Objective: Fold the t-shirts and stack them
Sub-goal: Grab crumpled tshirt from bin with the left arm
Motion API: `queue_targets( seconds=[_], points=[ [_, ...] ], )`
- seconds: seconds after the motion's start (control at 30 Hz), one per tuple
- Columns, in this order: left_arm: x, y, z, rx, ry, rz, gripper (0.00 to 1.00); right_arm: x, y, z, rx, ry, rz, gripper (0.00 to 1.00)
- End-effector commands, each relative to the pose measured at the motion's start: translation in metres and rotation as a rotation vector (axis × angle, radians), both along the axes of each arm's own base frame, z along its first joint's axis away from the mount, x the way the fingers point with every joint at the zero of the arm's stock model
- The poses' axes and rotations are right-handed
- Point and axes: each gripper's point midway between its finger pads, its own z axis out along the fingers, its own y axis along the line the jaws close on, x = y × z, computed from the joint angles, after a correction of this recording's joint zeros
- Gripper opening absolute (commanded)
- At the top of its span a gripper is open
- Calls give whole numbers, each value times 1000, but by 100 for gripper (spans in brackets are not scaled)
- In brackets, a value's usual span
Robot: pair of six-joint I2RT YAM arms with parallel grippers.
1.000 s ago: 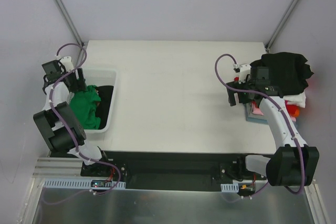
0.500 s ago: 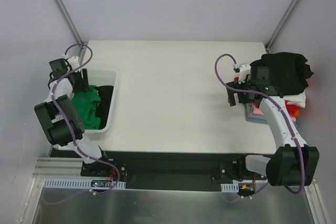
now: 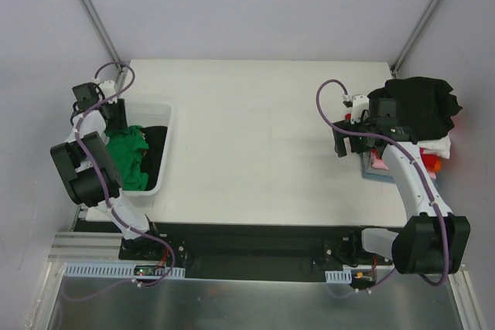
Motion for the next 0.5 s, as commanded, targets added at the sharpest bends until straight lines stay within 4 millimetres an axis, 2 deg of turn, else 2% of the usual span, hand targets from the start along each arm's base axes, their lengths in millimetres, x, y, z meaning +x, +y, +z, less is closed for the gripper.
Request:
queue_targets(
  seconds=[0.0, 0.13, 0.17, 0.27, 0.3, 0.37, 0.4, 0.47],
  points=[
    [16, 3, 13, 27, -33, -10, 53, 5, 3, 21, 18, -48, 25, 97],
    [18, 1, 5, 30, -13, -19, 44, 5, 3, 21, 20, -50, 27, 96],
    [18, 0, 4, 28, -11, -23, 38, 5, 4, 21, 21, -49, 30, 96],
    [17, -2, -2, 25, 0, -36, 28, 5, 4, 19, 23, -42, 31, 97],
    [18, -3, -2, 26, 1, -36, 20, 5, 4, 19, 23, -41, 31, 96],
    [17, -4, -4, 22, 6, -40, 10, 5, 4, 19, 23, -41, 31, 97],
    [17, -5, -3, 22, 5, -39, 0, 5, 4, 19, 22, -43, 32, 96],
    [18, -7, 6, 19, -18, -45, 0, 4, 5, 19, 25, -41, 35, 97]
  ],
)
